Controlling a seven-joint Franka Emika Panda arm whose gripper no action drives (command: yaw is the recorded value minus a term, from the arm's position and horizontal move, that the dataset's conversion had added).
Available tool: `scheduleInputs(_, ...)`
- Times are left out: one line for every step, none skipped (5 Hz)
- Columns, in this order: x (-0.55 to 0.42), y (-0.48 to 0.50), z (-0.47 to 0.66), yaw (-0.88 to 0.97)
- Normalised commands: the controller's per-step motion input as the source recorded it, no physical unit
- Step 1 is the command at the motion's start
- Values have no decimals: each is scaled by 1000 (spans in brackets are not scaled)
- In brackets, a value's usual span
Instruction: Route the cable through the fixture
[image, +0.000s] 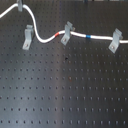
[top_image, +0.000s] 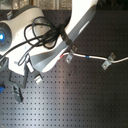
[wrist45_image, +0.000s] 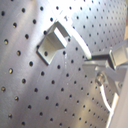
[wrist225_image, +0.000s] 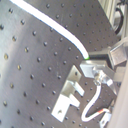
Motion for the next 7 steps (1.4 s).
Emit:
scheduleInputs(-74,479,331,-517)
scheduleInputs(-313,313,40,-286)
scheduleInputs(-403,19,40,-129)
scheduleInputs(-1,2,92,-306)
scheduleInputs(32,123,61,-291)
scheduleInputs(37,174,119,-263)
scheduleInputs(6,319,204,-134)
